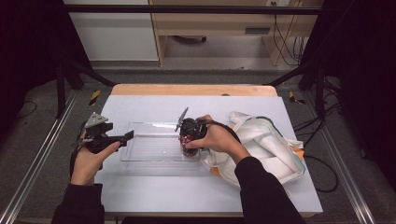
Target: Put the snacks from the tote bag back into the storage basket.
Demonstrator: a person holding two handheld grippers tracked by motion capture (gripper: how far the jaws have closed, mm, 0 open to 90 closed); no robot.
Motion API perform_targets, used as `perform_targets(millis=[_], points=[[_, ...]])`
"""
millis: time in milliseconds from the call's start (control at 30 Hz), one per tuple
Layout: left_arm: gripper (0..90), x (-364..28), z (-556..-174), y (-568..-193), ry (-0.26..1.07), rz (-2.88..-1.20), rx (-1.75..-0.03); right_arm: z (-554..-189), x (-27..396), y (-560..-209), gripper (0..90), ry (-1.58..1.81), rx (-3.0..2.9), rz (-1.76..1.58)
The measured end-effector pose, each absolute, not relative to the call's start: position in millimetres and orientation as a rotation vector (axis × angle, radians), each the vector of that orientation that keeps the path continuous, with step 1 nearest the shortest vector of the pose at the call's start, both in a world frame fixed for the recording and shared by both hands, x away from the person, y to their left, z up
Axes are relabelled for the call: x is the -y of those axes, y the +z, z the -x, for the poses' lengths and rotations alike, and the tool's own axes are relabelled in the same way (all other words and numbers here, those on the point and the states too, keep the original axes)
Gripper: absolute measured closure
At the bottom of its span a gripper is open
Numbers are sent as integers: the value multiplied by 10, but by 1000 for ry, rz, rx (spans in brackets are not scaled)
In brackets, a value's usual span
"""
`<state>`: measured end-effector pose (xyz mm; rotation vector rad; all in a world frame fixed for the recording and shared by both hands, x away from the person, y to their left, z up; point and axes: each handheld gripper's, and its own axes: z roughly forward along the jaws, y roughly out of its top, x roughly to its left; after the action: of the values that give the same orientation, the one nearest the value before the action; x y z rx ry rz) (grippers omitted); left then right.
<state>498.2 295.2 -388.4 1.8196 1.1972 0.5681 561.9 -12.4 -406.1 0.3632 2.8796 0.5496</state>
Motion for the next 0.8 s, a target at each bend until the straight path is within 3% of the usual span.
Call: perform_targets(millis=[167,500,800], points=[[64,-2955,-4985,-3888,568,-1820,-1199,-5620,126,-4064,236,558,-2880,-353],[64,-2972,-4989,-3891,567,-1817,-1203,-5583,183,-3903,116,727,-2830,-359],[63,-2985,-4993,-3901,564,-1820,-1205,-5511,310,-3725,99,809,-2766,-428]])
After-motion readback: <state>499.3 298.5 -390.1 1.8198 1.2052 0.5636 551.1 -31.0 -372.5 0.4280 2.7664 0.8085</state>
